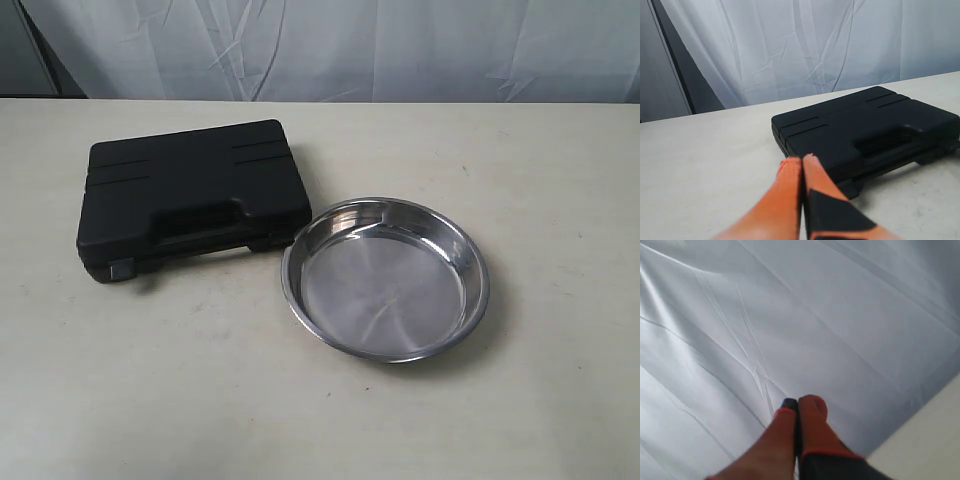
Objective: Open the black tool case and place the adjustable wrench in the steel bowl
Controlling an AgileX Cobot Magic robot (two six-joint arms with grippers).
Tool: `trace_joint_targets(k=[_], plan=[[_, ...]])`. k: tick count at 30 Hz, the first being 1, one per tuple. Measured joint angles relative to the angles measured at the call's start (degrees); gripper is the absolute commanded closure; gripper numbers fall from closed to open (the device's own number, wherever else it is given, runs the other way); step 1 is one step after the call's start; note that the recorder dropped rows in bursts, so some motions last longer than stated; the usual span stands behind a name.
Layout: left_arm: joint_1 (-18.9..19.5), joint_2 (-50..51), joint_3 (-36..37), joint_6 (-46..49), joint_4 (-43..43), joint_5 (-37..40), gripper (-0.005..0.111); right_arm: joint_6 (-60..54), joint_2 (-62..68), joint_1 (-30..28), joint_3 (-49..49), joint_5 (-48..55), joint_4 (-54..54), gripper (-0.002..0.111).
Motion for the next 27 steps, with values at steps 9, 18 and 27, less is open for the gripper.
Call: trace_joint_targets(k=[9, 18, 27], plan=[[0.0, 0.0, 0.0, 0.0, 0.0, 0.0, 0.106, -1.8, 19.7, 0.0, -21.3, 3.5, -15.5, 0.109], [0.0, 0.0, 0.0, 0.0, 0.0, 0.0, 0.106, -14.4, 67.6, 5.1, -59.8, 29.8, -30.4, 0.109], [0.0, 0.0, 0.0, 0.0, 0.0, 0.0, 0.106, -53.7, 101.7, 21.2, -91.2, 53.8, -15.5, 0.085]])
